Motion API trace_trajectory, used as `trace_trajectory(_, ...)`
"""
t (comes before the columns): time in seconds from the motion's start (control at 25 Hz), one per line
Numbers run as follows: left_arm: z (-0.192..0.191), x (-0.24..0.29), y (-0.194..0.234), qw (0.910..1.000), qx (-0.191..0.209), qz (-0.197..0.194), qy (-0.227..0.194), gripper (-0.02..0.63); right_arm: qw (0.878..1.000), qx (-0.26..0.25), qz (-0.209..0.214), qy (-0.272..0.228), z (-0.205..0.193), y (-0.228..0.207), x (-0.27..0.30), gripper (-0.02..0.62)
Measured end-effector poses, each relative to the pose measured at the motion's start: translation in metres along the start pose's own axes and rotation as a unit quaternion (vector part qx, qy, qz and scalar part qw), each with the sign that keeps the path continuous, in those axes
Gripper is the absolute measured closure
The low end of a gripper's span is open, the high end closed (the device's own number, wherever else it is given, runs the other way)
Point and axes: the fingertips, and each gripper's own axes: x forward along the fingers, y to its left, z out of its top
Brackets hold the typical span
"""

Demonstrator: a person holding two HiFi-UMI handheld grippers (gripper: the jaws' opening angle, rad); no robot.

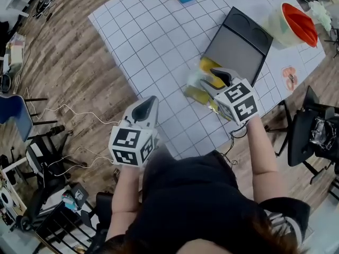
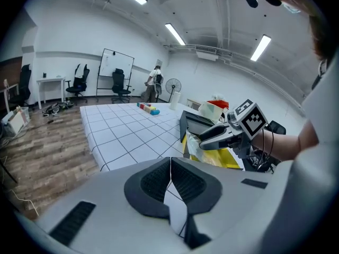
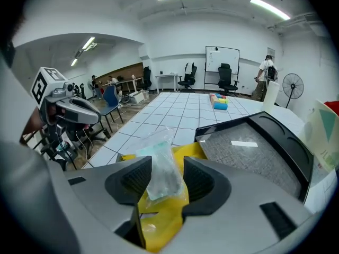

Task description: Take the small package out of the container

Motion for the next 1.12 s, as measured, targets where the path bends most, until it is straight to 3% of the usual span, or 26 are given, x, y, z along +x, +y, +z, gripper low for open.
trace_trajectory(0.56,-0.001,0.029,0.012,0.9990,0.001,-0.036,0.025,0.578,0.997,-0.040,0.030,0.065,-0.012,0.002,0.025,0.391)
trace_trajectory(0.8,-0.002,0.038,0.011,0.9988,0.000,-0.039,0.029,0.578,0.996,-0.049,0.034,0.068,-0.016,0.000,0.027,0.422)
trace_trajectory(1.12,-0.004,0.028,0.007,0.9989,0.005,-0.039,0.025,0.578,0.997,-0.047,0.009,0.056,-0.016,0.007,0.015,0.506)
